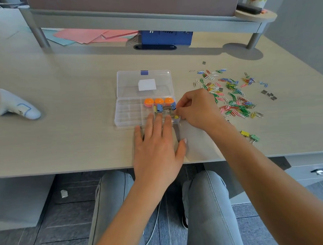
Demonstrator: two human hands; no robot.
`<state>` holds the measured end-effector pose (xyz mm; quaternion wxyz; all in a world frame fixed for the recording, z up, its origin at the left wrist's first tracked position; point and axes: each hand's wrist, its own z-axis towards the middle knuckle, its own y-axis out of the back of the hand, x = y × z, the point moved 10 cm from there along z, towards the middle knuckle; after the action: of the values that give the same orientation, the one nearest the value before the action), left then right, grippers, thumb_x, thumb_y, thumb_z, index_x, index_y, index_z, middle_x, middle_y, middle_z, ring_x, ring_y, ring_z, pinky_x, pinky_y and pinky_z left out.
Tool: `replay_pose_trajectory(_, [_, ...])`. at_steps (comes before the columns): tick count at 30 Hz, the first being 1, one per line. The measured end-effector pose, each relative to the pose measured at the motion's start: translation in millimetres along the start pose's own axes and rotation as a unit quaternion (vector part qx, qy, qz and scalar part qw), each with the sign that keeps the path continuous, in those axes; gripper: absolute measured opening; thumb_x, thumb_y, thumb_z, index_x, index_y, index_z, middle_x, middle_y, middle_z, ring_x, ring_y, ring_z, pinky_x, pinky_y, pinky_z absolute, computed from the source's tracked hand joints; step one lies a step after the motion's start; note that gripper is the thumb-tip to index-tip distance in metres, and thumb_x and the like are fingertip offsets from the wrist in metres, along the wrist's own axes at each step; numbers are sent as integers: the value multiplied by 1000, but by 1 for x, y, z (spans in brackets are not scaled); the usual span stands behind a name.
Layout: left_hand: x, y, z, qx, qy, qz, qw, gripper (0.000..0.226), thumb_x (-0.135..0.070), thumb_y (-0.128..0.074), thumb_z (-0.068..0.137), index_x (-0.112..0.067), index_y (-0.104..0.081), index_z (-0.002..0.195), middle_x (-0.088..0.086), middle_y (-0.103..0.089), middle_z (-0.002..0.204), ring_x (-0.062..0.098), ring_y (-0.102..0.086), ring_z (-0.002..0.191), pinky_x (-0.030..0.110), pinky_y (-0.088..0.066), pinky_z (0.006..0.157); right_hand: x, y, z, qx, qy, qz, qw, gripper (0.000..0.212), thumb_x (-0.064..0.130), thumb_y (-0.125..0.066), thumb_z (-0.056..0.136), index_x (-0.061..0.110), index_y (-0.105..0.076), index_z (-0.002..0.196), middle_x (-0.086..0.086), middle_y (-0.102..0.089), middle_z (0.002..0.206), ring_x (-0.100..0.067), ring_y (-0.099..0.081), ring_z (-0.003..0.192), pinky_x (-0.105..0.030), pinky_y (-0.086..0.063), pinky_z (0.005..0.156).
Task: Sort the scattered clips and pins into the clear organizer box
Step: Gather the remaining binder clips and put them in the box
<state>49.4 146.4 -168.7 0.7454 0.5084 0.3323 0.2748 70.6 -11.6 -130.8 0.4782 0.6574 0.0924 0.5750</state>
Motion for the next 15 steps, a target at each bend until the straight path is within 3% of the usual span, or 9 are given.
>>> replay_pose_trajectory(6, [0,0,0,-2,0,-1,1000,72,-59,-30,97,-13,-34,153,9,-33,160,28,-20,152,55,-25,118,10,-2,0,-25,33,-60,997,10,3,-71,76,12,-73,78,6,-62,67,-22,-66,75,-32,-54,64])
replay_pose_trajectory(11, [0,0,0,-2,0,0,1000,73,-59,-28,97,-13,-33,153,9,-32,161,28,-18,153,56,-24,118,13,-8,-3,-35,65,-105,992,15,6,-66,77,21,-64,74,1,-66,76,-22,-61,72,-23,-36,54])
replay_pose_trajectory(15, [0,1,0,-5,-1,-5,1000,73,-59,-27,97,-14,-32,154,8,-30,162,27,-17,153,55,-23,119,12,-5,-5,-31,73,-82,994,8,9,-69,77,17,-68,76,3,-64,72,-21,-63,71,-30,-50,60])
